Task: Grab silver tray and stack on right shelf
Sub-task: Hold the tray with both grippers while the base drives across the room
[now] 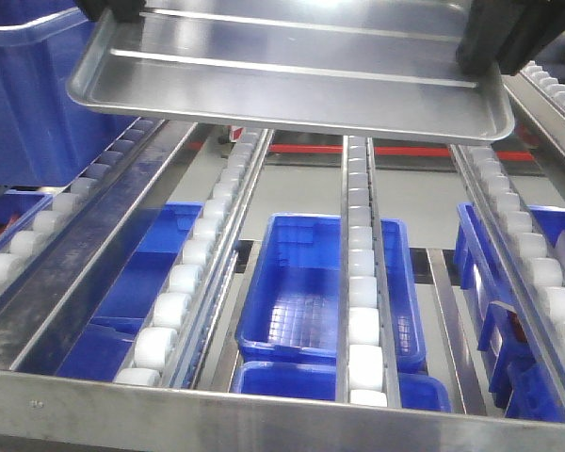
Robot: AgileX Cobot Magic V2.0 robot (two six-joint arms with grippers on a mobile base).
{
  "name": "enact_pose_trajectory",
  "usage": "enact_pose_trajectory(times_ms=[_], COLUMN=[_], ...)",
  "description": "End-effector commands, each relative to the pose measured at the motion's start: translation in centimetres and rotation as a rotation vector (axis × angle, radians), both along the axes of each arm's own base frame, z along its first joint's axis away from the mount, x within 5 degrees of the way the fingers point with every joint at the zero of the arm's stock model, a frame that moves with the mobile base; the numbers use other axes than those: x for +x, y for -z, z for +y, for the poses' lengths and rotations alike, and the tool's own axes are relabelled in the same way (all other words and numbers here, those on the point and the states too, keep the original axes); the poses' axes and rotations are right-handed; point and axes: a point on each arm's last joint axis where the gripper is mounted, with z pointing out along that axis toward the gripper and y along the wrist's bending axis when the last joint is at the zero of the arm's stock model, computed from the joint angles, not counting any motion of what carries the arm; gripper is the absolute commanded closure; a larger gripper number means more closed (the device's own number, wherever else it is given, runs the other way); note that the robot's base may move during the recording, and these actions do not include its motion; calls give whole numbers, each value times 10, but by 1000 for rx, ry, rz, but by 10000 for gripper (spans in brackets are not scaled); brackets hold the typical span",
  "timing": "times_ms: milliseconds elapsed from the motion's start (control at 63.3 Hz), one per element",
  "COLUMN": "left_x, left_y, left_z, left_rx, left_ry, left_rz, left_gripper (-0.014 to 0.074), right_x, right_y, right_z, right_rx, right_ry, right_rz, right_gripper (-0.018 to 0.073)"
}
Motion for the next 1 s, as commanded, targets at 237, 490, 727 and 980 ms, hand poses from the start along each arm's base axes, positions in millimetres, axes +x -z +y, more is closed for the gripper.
enact_pose_trajectory(times_ms=[237, 490, 727, 980], left_x=[-6, -6, -6, -6], left_y=[-26, -26, -26, -26], left_z=[9, 9, 9, 9], left_rx=[-18, -18, -20, -20], left_ry=[3, 3, 3, 3], left_rz=[-111, -111, -110, -110], left_gripper=[689, 689, 689, 689], right_x=[-3, -3, -3, -3], right_y=[-20, -20, -20, -20], right_z=[-5, -5, -5, -5], right_rx=[-18, -18, -18, -18], right_ry=[-22, -22, -22, -22], right_rz=[-93, -93, -93, -93], right_gripper=[502, 502, 502, 502])
